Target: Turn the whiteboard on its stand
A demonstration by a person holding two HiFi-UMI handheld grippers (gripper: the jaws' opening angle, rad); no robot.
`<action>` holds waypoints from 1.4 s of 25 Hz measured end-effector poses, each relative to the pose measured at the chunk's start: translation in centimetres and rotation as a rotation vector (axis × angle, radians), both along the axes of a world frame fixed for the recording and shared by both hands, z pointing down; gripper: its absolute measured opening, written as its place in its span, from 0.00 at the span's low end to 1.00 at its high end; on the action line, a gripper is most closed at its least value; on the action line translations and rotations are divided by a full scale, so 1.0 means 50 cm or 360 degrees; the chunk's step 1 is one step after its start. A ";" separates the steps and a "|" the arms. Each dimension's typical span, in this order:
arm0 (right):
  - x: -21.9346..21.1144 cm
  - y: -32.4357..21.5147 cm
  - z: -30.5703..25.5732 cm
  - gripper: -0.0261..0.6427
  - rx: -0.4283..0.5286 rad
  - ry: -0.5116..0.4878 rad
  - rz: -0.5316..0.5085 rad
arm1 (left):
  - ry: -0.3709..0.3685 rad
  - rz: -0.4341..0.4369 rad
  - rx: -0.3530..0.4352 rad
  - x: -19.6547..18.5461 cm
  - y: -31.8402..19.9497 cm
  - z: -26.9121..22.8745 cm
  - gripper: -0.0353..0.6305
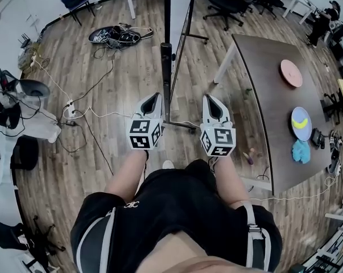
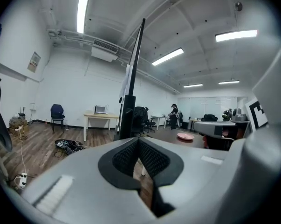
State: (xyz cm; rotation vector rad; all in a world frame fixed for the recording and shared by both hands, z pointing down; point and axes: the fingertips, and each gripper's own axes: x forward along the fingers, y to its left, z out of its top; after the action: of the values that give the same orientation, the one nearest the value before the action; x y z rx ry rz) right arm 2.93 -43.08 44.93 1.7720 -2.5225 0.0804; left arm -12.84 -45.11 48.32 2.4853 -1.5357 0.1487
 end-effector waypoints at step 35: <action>0.213 -0.209 0.040 0.05 -0.0093 -0.0013 0.0154 | -0.0163 -0.0146 -0.0038 0.063 -0.361 0.032 0.32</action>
State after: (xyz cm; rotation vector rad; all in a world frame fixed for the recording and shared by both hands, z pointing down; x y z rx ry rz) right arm 13.59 -53.53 46.90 1.8742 -2.4128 0.1639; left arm -9.70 -63.16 49.92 2.4181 -1.6746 0.2819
